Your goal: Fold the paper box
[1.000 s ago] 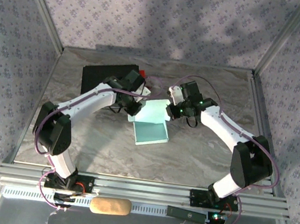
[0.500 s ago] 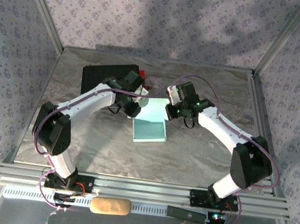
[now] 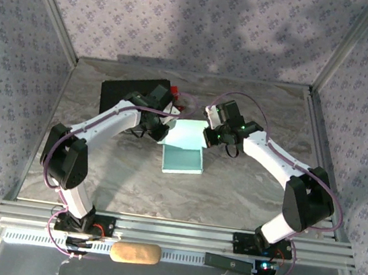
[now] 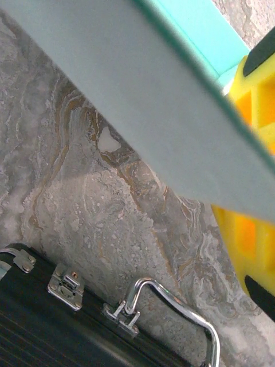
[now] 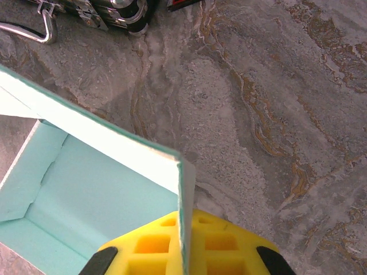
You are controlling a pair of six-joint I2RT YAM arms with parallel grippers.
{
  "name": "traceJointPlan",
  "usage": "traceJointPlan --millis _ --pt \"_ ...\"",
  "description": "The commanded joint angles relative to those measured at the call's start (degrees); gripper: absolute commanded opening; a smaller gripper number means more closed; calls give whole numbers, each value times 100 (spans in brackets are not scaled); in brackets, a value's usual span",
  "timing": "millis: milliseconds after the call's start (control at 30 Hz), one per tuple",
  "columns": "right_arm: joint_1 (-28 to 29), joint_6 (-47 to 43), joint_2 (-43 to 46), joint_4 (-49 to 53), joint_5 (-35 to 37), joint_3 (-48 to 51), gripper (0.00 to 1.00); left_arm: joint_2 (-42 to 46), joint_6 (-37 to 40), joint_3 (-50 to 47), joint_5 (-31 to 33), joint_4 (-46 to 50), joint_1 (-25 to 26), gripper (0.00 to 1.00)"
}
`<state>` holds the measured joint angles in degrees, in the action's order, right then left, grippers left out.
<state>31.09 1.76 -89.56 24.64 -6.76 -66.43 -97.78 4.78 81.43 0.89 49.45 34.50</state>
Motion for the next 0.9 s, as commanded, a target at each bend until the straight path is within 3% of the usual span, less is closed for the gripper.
traceJointPlan --millis 0,200,600,867 --pt "80 199 57 167 124 -135 0 -92 -139 189 -97 -53 4 18" --pt "290 768 62 12 427 -137 0 -100 -690 302 119 -111 91 0" --pt "742 2629 262 -725 1528 112 0 2 -2269 150 573 -762 276 0" --pt "945 2856 129 -1349 2030 221 0 -230 -2485 387 627 -1111 264 0"
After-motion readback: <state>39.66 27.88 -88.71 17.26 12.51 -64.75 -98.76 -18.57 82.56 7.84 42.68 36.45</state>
